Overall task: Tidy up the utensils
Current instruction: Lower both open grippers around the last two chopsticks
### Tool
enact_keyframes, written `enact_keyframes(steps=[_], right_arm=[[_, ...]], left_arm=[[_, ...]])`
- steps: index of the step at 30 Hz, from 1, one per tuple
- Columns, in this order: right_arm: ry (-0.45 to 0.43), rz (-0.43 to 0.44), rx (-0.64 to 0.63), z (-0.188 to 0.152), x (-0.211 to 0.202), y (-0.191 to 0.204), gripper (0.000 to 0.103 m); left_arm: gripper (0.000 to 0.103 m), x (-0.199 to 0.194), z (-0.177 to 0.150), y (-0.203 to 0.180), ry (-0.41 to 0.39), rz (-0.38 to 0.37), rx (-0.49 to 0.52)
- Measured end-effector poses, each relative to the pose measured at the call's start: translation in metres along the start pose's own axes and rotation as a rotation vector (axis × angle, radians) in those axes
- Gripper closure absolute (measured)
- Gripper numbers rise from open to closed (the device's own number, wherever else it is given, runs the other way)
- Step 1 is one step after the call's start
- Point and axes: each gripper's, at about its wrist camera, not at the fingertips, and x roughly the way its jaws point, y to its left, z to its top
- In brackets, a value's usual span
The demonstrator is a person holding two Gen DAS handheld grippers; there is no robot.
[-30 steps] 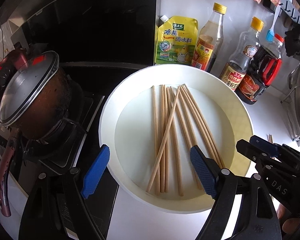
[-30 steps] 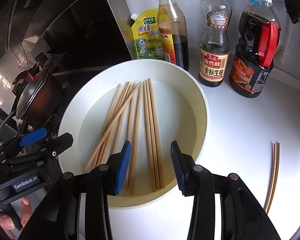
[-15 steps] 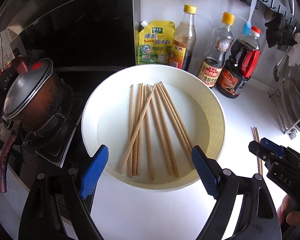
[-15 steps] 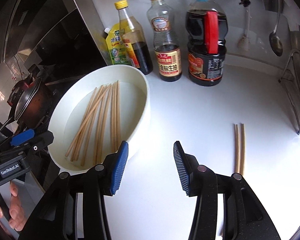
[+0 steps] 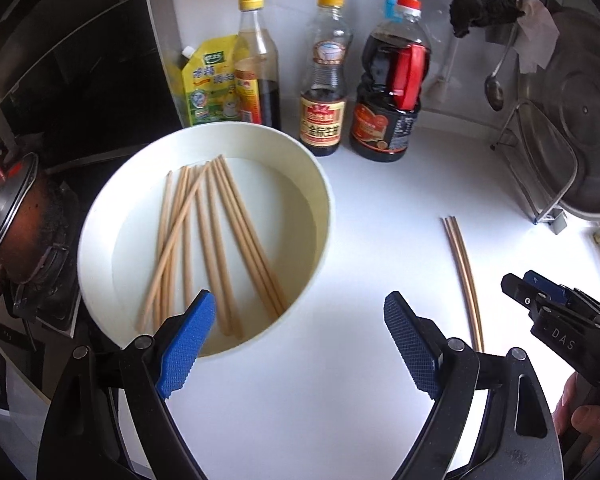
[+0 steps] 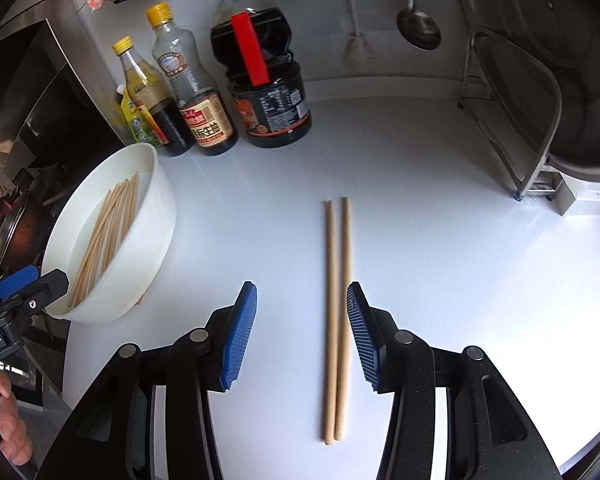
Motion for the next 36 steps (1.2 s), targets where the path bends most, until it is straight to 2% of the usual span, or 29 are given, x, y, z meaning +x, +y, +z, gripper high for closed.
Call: enact_keyframes(steps=[7,13,23,27,36], right_arm=[[0.023,-0.048,0.041,-0.019,0.003,-0.039,0.058],[0.037,-0.066,0.052,-0.037,0.012,-0.055,0.058],[0.091,-0.046,0.015,-0.049,0.041,-0.049,0.058],[0.087,-0.037,-0.011,-0.048,0.047,-0.042,0.058],[0.072,-0.08,-0.074,-0.046,0.055,-0.033,0.058]], left_arm=[[0.018,0.014,-0.003,-0.058,0.013,-0.057,0.081],[0.018,0.029,-0.011,-0.088,0.042,-0.065,0.13],[0.018,0.053,-0.025,-0.098,0.083,-0.057,0.129],[0.018,0.059,-0.028,-0.096,0.09,-0.043,0.121],[0.018,0.074,-0.03,-0.095,0.11,-0.033,0.083]])
